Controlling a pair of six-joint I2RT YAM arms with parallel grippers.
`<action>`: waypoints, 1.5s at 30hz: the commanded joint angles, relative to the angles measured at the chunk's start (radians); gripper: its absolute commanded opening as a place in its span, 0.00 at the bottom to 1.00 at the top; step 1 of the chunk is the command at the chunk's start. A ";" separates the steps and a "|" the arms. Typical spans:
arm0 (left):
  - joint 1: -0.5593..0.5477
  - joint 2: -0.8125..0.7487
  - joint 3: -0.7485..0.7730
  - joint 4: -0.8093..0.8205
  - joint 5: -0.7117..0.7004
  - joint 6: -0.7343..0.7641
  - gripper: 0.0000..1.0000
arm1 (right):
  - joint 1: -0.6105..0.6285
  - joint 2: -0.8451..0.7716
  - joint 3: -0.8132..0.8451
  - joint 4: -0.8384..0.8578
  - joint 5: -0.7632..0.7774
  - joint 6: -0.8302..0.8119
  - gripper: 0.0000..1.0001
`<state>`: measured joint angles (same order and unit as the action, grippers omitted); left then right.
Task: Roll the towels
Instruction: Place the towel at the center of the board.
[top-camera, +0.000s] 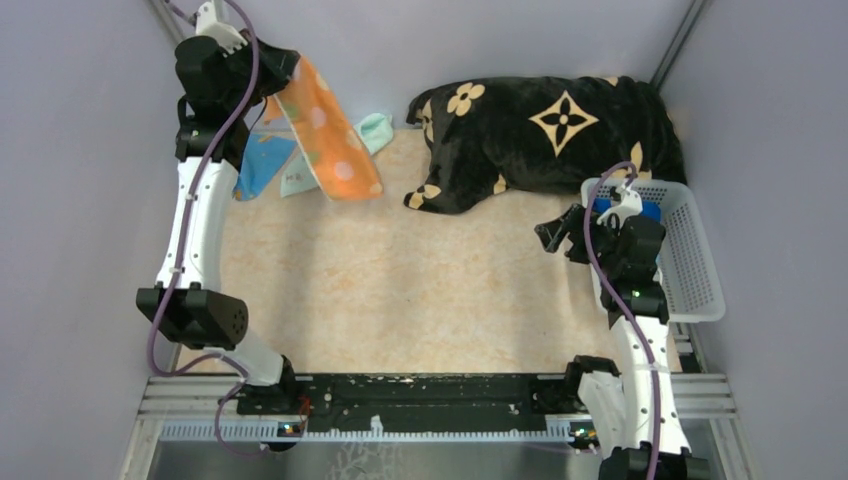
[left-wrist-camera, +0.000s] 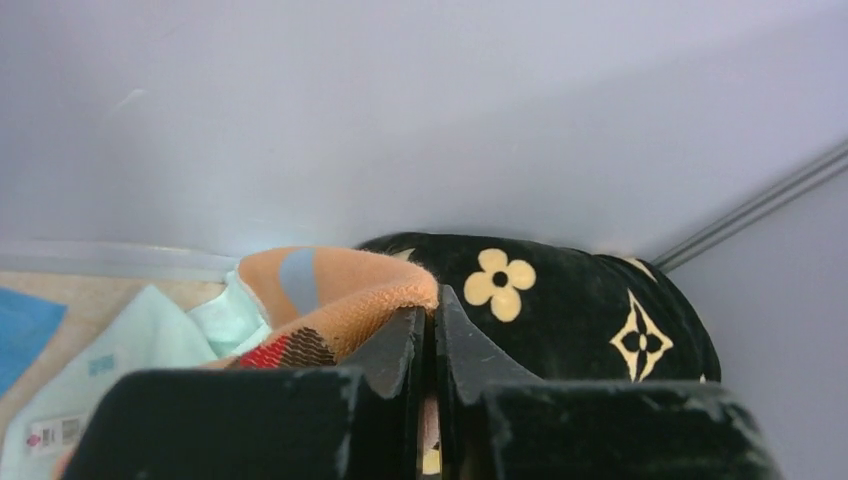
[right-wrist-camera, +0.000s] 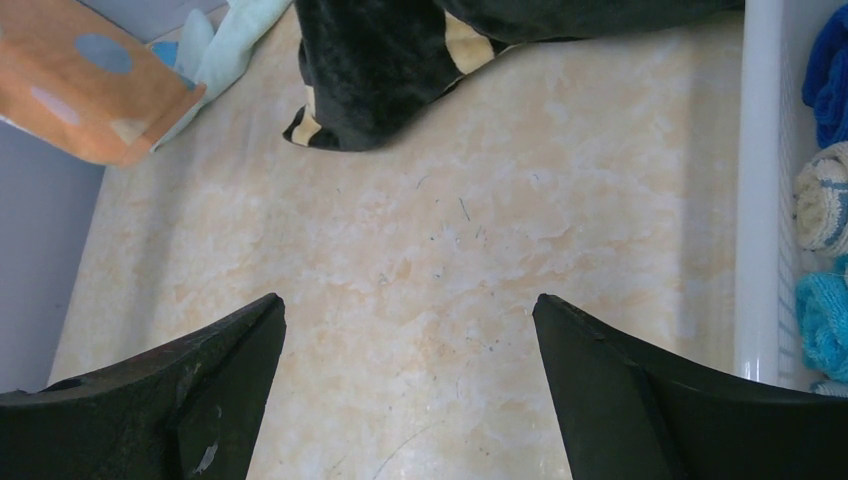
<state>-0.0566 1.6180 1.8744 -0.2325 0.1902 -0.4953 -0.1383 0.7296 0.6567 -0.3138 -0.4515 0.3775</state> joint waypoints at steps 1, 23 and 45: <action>-0.036 -0.035 0.008 -0.054 0.088 0.051 0.09 | 0.010 -0.032 0.031 0.056 -0.041 -0.003 0.94; -0.568 -0.330 -0.507 -0.114 -0.196 0.015 0.20 | 0.162 0.001 0.048 0.047 -0.070 -0.088 0.93; -0.383 -0.389 -1.024 -0.189 -0.309 -0.113 0.77 | 0.583 0.297 -0.034 -0.037 0.195 0.017 0.91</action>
<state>-0.5392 1.1954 0.9154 -0.4923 -0.2699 -0.5674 0.4355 0.9890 0.6449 -0.3473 -0.2996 0.3363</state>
